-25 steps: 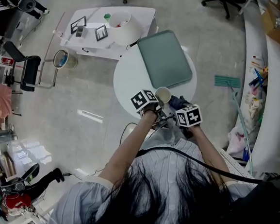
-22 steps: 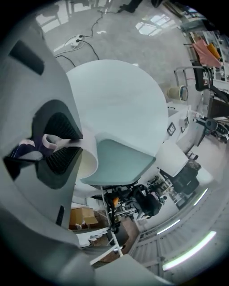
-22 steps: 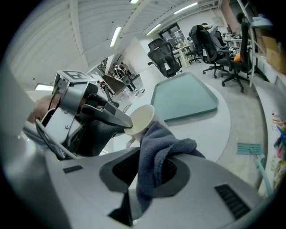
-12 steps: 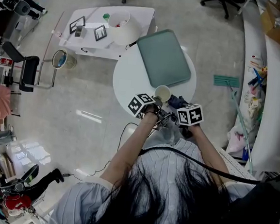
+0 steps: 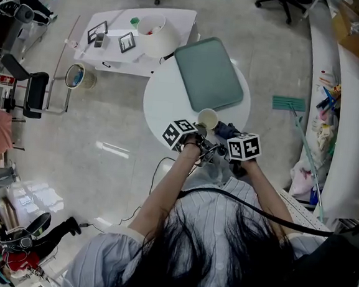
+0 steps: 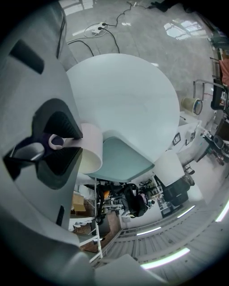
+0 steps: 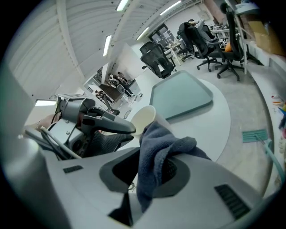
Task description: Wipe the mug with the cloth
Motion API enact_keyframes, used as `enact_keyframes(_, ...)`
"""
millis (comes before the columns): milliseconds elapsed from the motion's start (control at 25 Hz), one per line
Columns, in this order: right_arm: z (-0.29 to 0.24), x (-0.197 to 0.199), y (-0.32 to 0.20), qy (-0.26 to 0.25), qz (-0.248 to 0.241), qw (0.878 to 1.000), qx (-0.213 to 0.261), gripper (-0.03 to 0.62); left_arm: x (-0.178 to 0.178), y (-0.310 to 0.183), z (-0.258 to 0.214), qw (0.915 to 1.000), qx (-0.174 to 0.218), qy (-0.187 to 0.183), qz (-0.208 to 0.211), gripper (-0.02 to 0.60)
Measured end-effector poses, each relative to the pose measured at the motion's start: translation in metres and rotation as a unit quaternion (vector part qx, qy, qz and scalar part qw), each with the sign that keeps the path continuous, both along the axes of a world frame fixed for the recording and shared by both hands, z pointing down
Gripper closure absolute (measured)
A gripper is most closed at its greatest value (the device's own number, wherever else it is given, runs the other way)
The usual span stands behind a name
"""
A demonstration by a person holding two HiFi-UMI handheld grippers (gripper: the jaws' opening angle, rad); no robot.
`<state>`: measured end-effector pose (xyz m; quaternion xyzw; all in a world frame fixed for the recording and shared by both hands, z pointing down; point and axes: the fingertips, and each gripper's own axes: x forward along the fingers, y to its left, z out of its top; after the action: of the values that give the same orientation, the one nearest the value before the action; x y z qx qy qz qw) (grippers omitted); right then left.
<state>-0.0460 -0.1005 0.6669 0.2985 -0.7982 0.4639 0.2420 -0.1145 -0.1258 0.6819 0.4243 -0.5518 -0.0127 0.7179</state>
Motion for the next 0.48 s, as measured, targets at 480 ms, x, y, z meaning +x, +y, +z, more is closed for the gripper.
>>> enact_keyframes(480, -0.014, 0.006, -0.003, 0.006, 0.013, 1.0, 0.02, 0.514, -0.011, 0.009, -0.014, 0.9913, 0.058, -0.029, 0.114, 0.495)
